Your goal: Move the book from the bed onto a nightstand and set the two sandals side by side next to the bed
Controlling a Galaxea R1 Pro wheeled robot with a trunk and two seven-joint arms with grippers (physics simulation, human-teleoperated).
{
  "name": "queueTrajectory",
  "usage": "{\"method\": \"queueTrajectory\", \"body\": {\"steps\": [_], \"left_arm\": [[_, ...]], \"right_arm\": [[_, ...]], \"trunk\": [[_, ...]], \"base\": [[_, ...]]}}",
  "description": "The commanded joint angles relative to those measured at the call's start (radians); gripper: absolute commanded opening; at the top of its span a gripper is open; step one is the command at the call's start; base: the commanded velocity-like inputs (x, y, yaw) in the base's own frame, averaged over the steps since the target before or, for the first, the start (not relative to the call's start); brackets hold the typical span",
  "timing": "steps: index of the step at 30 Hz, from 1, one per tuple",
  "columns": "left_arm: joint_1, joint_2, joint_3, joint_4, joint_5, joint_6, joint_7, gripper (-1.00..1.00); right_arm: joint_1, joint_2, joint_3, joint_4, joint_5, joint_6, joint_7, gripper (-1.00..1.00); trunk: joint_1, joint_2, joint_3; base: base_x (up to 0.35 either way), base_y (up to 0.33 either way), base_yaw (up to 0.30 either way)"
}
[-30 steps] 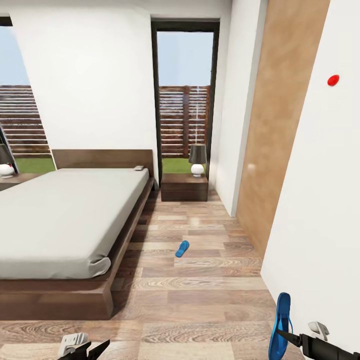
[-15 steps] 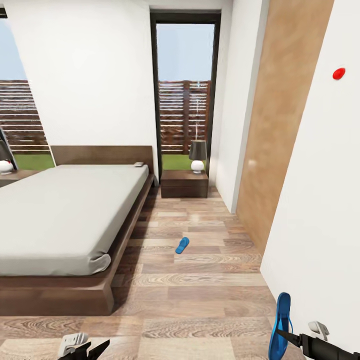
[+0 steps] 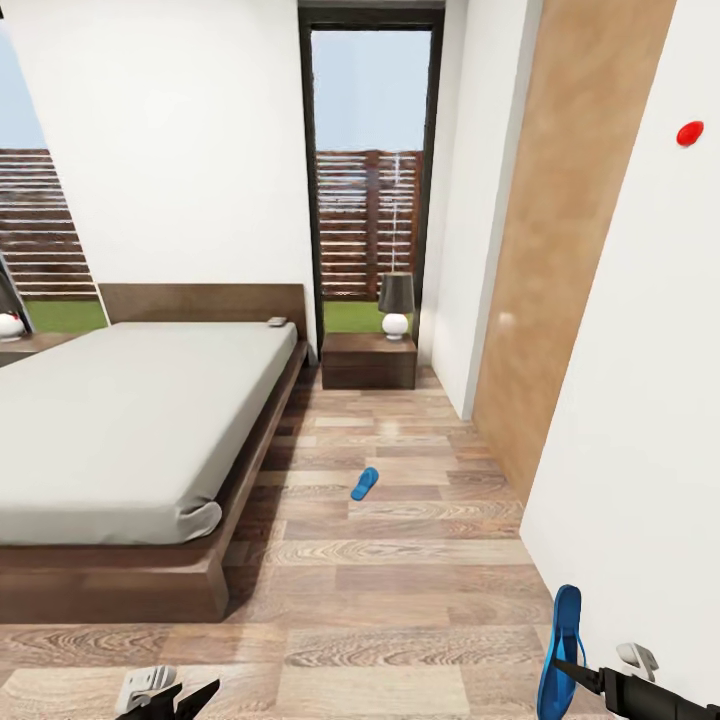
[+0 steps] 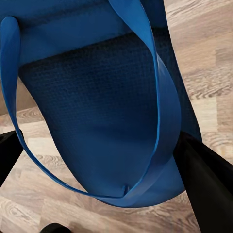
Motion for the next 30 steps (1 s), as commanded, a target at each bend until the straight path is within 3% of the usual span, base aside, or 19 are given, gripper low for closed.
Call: {"method": "queueTrajectory", "body": {"steps": [1, 30], "left_arm": [[0.0, 0.0, 0.0, -0.001, 0.008, 0.009, -0.001, 1.0], [0.0, 0.001, 0.0, -0.001, 0.008, 0.009, -0.001, 1.0]], "right_arm": [[-0.001, 0.001, -0.009, -0.001, 0.006, 0.011, 0.006, -1.0], [-0.001, 0.001, -0.009, -0.001, 0.006, 0.011, 0.002, -1.0]], "trunk": [[0.0, 0.0, -0.002], [0.0, 0.0, -0.048]], "base": [[0.0, 0.0, 0.0], [0.0, 0.0, 0.0]]}}
